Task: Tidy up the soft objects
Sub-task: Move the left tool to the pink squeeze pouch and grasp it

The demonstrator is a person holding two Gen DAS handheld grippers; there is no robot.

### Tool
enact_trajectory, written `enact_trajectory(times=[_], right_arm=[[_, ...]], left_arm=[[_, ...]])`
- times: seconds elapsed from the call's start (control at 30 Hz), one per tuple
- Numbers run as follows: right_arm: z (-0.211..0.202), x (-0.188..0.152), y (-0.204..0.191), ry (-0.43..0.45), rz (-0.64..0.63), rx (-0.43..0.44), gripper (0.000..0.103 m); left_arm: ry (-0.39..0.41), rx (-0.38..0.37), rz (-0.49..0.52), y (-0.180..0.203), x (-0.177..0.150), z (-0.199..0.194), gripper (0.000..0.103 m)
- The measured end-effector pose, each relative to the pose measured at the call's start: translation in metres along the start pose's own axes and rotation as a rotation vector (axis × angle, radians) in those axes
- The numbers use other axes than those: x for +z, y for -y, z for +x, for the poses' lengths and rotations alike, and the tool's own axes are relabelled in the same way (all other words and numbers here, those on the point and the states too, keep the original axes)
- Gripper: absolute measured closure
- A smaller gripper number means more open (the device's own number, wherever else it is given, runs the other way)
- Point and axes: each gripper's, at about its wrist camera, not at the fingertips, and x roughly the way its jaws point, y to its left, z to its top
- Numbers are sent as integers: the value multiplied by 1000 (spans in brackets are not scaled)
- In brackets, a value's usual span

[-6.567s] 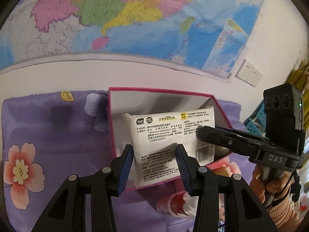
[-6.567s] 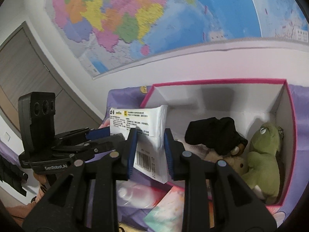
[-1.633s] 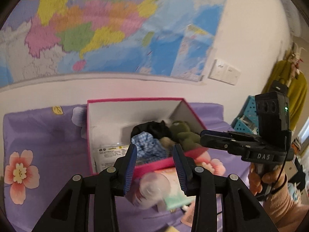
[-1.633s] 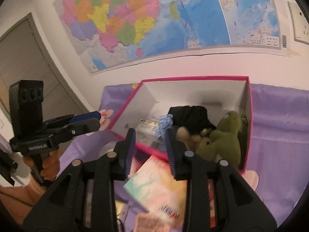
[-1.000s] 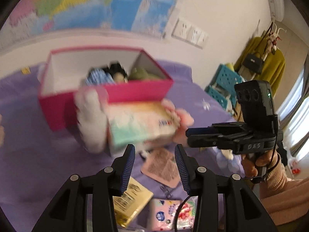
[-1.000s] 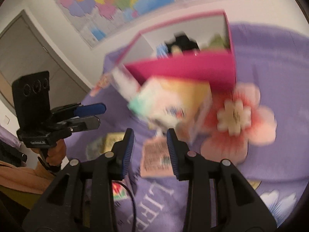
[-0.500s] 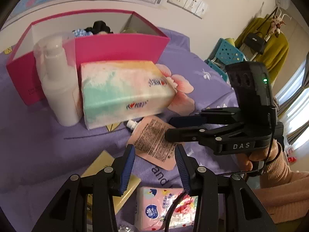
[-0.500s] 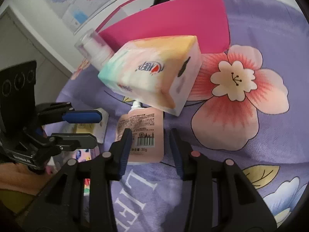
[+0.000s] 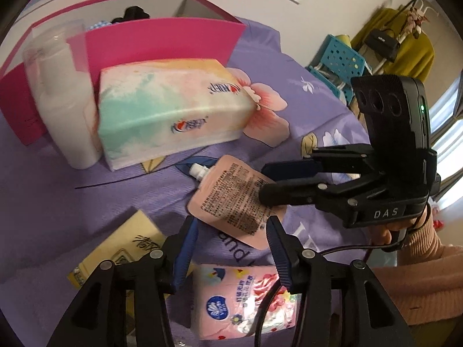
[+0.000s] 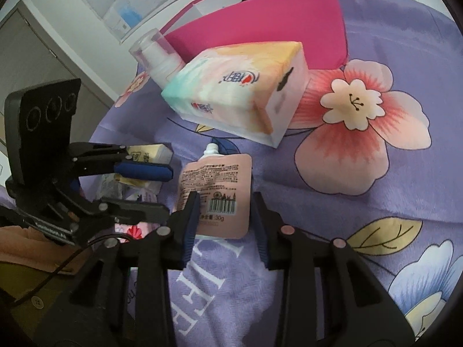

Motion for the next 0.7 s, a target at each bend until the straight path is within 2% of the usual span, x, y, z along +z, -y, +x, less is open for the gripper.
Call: enact_trajectory(times=[0.1, 0.23, 0.4, 0.6, 0.7], right_arm=[[-2, -1, 3, 8, 21, 7, 65], [-3, -2, 6, 12, 36, 26, 65], [-1, -4, 5, 23, 44, 54, 65], [-10, -7, 2, 76, 24, 64, 85], [-17, -7, -2, 98, -5, 94, 85]], left_arm=[[-52, -31, -2, 3, 1, 10, 50], [-66, -35, 3, 7, 3, 13, 44], [-63, -53, -23, 5, 6, 16, 43], [-49, -47, -15, 7, 4, 16, 43], [-42, -48, -10, 5, 3, 15, 42]])
